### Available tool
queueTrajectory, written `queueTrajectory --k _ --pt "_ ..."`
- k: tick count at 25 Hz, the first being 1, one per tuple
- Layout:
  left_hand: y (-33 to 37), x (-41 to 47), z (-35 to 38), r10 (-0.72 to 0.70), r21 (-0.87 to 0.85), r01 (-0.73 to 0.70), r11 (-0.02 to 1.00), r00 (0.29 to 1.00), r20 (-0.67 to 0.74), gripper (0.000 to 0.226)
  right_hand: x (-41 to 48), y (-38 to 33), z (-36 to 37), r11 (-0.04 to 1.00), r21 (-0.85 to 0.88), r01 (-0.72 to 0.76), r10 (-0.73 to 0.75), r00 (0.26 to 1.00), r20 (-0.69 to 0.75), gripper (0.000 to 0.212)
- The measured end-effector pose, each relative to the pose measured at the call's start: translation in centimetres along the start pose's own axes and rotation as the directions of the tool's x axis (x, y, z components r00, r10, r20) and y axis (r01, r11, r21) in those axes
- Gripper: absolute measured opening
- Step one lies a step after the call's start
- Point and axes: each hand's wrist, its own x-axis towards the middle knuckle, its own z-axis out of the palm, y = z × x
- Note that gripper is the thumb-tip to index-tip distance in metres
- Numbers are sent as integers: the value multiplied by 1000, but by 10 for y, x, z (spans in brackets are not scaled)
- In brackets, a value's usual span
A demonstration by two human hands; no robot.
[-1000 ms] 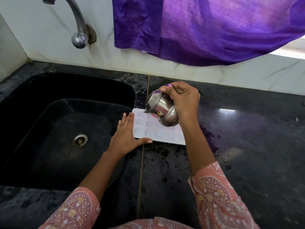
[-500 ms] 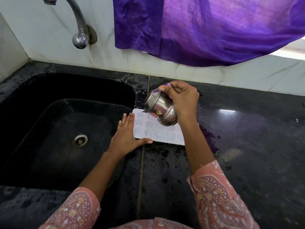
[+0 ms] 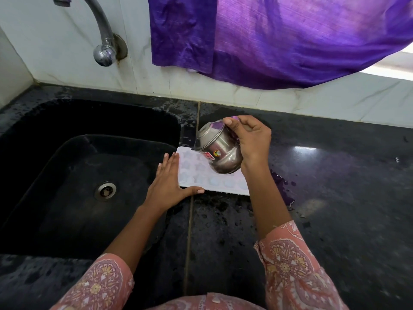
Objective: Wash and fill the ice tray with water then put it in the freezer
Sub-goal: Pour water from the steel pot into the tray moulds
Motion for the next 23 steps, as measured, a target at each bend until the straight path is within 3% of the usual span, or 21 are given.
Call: queueTrajectory --k 7,14,23 --pt "-2 1 2 -5 1 5 1000 1000 0 136 -1 -3 -47 999 35 -25 28 995 -95 8" --pt "-4 3 5 -1 1 1 1000 1000 -22 127 2 -12 -114 998 -57 9 -20 980 -198 14" --pt "-6 5 7 5 11 -4 1000 1000 -16 126 -3 -11 -151 992 -121 34 -57 980 -192 13"
